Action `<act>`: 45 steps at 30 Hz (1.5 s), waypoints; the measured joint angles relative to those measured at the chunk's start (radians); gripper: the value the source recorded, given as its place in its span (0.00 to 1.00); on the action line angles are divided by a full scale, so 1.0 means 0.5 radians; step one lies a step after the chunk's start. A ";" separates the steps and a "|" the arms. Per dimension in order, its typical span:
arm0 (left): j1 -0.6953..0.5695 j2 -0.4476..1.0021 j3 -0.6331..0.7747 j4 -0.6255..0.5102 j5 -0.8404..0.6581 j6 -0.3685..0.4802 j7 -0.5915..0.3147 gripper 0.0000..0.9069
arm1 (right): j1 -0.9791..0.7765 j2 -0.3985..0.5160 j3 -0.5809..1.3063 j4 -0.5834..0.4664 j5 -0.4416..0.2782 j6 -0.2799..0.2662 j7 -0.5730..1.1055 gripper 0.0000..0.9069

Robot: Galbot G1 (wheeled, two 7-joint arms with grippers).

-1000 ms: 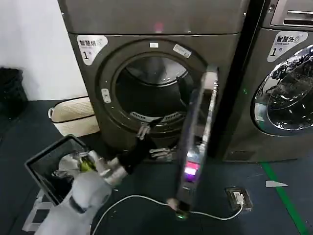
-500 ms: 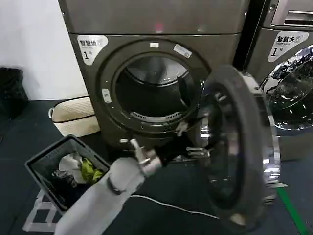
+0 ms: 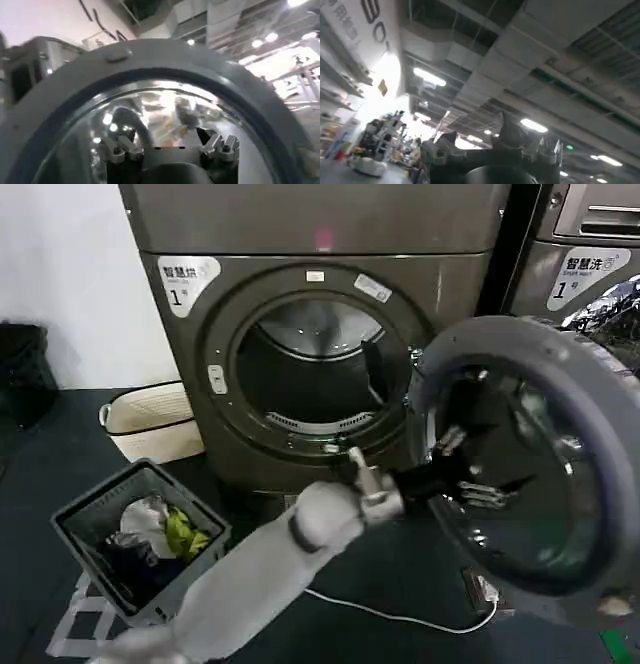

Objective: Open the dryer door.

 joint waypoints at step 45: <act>-0.163 -0.343 0.083 0.429 0.086 0.134 -0.147 1.00 | 0.077 0.050 -0.048 0.063 0.009 0.115 -0.048 1.00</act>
